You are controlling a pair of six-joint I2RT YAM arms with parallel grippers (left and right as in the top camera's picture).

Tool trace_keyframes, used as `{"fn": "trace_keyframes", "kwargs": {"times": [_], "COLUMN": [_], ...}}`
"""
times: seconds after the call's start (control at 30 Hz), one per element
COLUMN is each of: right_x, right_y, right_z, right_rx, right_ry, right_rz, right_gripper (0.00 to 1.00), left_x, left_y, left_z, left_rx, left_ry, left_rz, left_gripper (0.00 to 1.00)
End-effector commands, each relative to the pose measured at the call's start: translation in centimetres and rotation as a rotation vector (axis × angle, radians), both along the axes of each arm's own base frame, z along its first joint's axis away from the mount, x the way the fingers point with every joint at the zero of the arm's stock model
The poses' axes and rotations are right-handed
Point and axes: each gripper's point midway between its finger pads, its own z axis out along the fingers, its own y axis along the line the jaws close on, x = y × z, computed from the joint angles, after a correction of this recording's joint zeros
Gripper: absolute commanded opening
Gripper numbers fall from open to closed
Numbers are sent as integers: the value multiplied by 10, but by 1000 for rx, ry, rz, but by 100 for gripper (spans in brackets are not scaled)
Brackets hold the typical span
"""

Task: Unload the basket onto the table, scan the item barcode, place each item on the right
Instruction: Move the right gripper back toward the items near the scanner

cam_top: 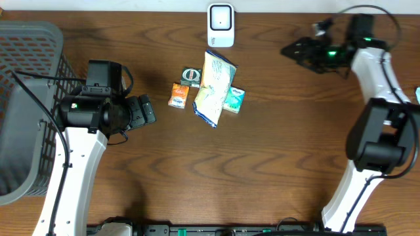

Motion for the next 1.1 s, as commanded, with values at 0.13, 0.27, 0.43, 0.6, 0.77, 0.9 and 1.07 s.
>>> {"fn": "trace_keyframes", "kwargs": {"times": [0.13,0.27,0.43,0.6,0.77,0.9,1.07], "right_x": [-15,-31,-56,-75,-90,-96,-102], "right_y": [67,82,107,134,151,146,151], "right_z": [-18,-42,-56,-60,-63,-70,-71], "right_rx": [-156,-343,-480,-521,-566,-656,-684], "right_ry": [5,67,106,118,148,180,183], "right_rz": [124,146,212,282,285,244,250], "right_gripper": [82,66,49,43,39,38,38], "left_x": [-1,-1,-1,-1,-1,-1,-1], "left_y": [2,2,2,2,2,2,2], "left_z": [0,0,0,0,0,0,0], "left_rx": [0,0,0,0,0,0,0], "left_ry": [5,5,5,5,5,5,5], "left_rz": [14,15,15,14,15,15,15], "left_gripper": [98,98,97,98,98,98,98]}}
